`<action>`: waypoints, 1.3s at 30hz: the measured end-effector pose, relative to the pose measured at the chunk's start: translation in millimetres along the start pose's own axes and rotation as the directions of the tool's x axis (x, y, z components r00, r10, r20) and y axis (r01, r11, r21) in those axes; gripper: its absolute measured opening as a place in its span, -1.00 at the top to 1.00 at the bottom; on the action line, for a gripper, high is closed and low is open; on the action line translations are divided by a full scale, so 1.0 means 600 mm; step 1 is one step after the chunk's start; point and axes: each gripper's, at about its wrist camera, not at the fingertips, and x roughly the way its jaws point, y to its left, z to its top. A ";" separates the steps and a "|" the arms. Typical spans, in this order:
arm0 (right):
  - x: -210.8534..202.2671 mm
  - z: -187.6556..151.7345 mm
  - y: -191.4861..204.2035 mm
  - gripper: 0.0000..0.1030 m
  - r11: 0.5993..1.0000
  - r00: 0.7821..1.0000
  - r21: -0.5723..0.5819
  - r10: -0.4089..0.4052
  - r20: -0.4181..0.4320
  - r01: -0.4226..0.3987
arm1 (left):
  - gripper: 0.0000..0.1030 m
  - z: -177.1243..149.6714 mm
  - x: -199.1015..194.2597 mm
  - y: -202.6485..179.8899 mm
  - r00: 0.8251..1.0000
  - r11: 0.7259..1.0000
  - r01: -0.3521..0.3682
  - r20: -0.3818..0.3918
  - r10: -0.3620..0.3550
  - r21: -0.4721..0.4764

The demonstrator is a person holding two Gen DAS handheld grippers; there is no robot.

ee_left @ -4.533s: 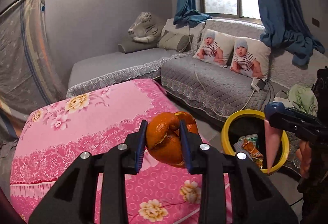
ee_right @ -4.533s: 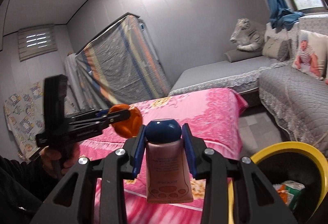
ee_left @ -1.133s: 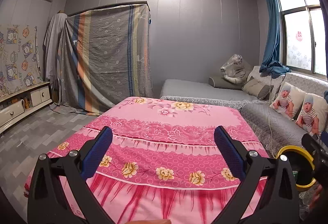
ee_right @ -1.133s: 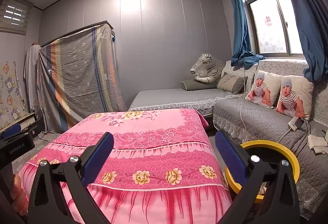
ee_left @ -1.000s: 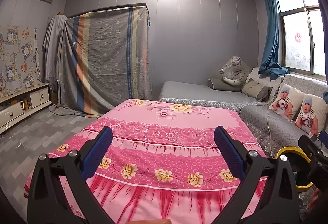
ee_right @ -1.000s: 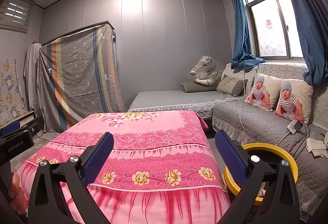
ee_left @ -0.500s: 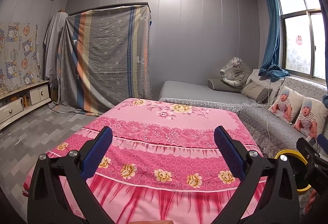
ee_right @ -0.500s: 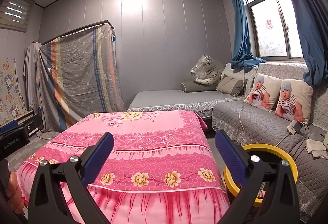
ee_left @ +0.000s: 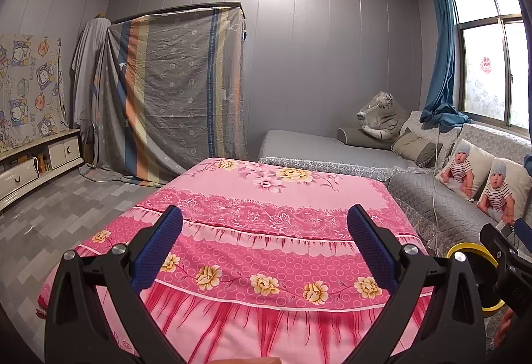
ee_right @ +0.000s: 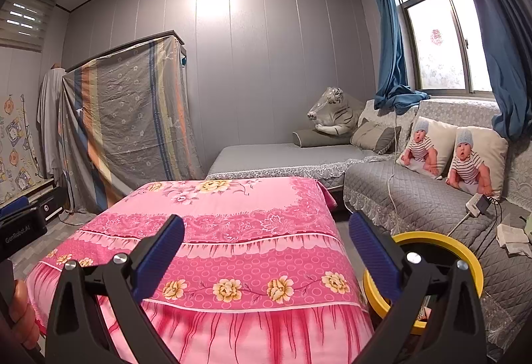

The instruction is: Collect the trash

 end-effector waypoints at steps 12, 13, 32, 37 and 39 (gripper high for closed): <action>0.005 -0.006 -0.005 -0.86 1.000 1.000 0.002 -0.001 -0.018 0.001 | -0.84 -0.003 0.003 -0.002 1.000 1.000 0.008 -0.007 -0.008 0.007; 0.006 -0.006 -0.006 -0.86 1.000 1.000 0.004 -0.001 -0.020 0.001 | -0.84 -0.003 0.004 -0.002 1.000 1.000 0.009 -0.007 -0.009 0.008; 0.013 -0.010 -0.009 -0.86 1.000 0.999 0.009 -0.002 -0.041 0.002 | -0.84 -0.009 0.011 -0.003 1.000 1.000 0.023 -0.020 -0.023 0.021; 0.016 -0.012 -0.012 -0.86 1.000 0.999 0.010 -0.003 -0.048 0.003 | -0.84 -0.011 0.013 -0.004 0.999 0.999 0.027 -0.023 -0.027 0.023; 0.016 -0.013 -0.014 -0.86 1.000 0.999 0.011 -0.004 -0.049 0.005 | -0.84 -0.012 0.013 -0.004 0.999 0.999 0.027 -0.023 -0.027 0.024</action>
